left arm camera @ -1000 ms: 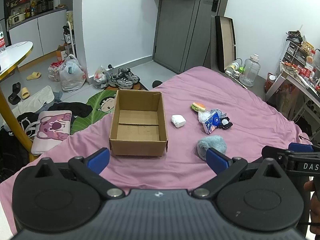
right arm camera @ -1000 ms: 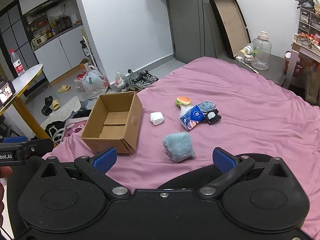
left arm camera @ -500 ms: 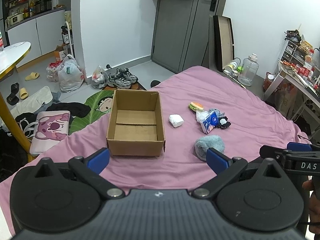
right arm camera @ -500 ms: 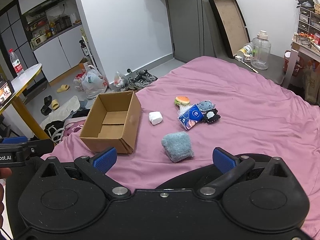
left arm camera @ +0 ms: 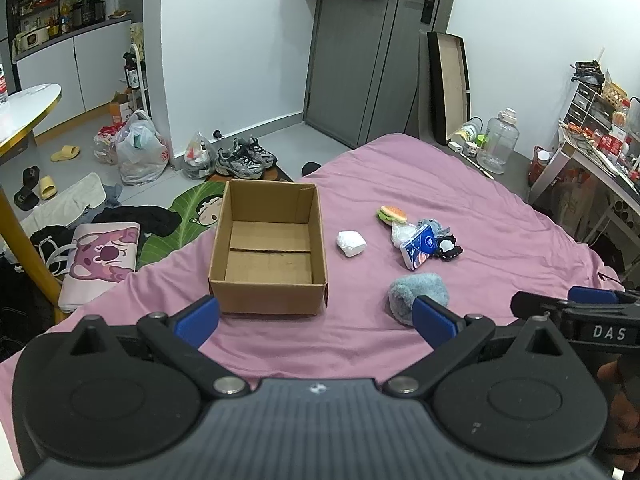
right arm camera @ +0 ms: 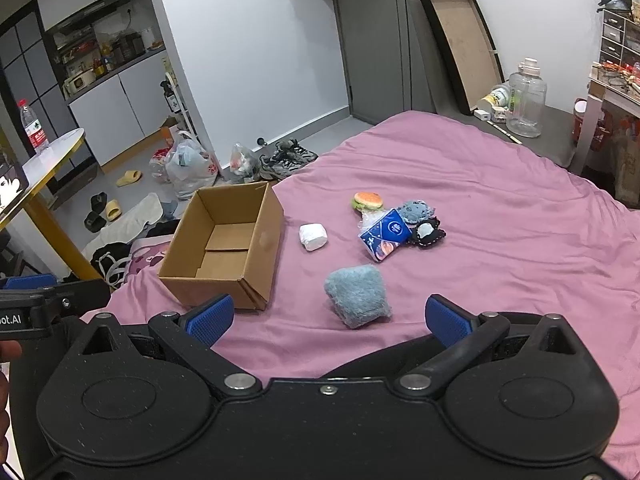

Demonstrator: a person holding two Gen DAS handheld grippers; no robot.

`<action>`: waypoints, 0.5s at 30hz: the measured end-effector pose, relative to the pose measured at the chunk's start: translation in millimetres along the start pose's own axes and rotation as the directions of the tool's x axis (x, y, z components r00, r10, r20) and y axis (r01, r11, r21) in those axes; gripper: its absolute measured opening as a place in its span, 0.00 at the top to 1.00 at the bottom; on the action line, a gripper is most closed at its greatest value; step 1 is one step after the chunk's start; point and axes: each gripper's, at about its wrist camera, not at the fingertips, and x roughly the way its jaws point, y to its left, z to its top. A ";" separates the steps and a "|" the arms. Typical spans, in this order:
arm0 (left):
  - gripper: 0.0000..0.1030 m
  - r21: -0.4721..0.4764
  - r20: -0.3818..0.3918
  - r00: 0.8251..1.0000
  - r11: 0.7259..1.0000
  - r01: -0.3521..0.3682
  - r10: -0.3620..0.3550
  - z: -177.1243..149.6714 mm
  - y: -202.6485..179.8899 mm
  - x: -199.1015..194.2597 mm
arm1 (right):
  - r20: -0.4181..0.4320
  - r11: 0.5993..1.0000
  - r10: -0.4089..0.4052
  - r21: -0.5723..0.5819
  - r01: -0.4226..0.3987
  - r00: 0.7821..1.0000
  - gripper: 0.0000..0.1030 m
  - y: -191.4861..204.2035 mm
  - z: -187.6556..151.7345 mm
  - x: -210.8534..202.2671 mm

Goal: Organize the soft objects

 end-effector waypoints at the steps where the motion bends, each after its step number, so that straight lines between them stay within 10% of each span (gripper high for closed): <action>1: 0.01 0.002 0.003 1.000 1.000 0.000 0.000 0.4 -0.3 -0.4 | 0.001 1.000 0.006 0.000 -0.006 1.000 0.00 -0.3 0.3 1.1; 15: 0.02 -0.019 -0.001 1.000 1.000 -0.010 0.010 7.7 -11.4 24.7 | -0.017 0.997 0.069 0.046 -0.068 0.997 0.00 -14.2 7.5 35.9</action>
